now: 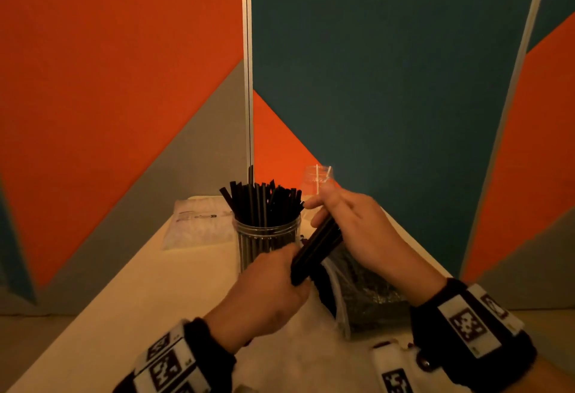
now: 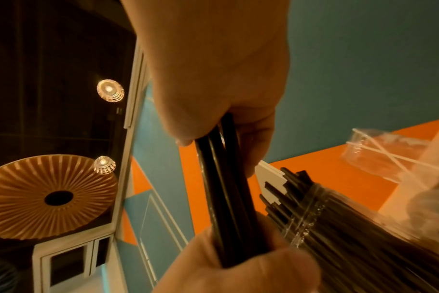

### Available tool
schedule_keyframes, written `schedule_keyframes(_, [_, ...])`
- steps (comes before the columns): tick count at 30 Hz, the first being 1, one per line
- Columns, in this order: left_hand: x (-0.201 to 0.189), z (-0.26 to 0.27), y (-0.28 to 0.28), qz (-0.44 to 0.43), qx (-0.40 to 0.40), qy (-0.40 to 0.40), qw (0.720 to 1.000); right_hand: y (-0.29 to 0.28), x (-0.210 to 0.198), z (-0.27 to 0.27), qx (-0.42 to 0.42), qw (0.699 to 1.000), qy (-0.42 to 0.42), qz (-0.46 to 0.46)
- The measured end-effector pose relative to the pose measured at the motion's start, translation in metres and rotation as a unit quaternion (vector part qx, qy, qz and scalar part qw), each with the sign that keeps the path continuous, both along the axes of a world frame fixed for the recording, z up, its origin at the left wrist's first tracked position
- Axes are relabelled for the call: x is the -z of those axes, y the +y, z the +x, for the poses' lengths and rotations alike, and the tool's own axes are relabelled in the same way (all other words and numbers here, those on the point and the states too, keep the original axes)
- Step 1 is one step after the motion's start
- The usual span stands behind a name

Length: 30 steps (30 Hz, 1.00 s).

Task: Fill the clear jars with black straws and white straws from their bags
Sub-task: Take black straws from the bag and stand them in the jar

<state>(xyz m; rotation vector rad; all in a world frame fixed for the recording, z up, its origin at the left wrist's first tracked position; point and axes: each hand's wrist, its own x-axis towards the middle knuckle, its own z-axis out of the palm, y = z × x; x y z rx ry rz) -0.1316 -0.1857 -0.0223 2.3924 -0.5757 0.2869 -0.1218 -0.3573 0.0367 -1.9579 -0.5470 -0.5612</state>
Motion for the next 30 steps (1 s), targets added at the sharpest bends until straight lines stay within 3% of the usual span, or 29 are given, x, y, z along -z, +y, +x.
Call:
schedule_keyframes(3, [-0.001, 0.012, 0.003, -0.111, -0.023, 0.015, 0.993, 0.011, -0.006, 0.011, -0.003, 0.998, -0.035, 0.051])
schedule_keyframes(6, [-0.011, 0.029, 0.014, -0.234, -0.077, -0.014, 0.969, 0.017, 0.002, 0.032, 0.041, 0.995, -0.026, 0.084])
schedule_keyframes(9, [-0.032, 0.045, 0.021, -0.356, -0.085, -0.065, 0.928, 0.025, 0.030, 0.054, 0.081, 0.992, -0.003, -0.095])
schedule_keyframes(12, [-0.057, 0.058, 0.022, -0.459, -0.062, -0.102, 0.880, 0.038, 0.062, 0.066, 0.072, 0.964, -0.028, -0.253])
schedule_keyframes(17, [-0.092, 0.088, 0.019, -0.522, -0.056, -0.175, 0.833, 0.043, 0.078, 0.071, 0.090, 0.953, -0.042, -0.285])
schedule_keyframes(20, [-0.086, 0.112, 0.012, -0.515, -0.079, -0.162, 0.838, 0.042, 0.078, 0.070, 0.081, 0.952, -0.031, -0.293])
schedule_keyframes(24, [-0.056, 0.132, 0.008, -0.454, -0.107, -0.107, 0.878, 0.040, 0.079, 0.067, 0.073, 0.952, -0.016, -0.298])
schedule_keyframes(30, [-0.045, 0.137, 0.022, -0.434, -0.116, -0.115, 0.886, 0.040, 0.079, 0.066, 0.064, 0.954, -0.003, -0.294])
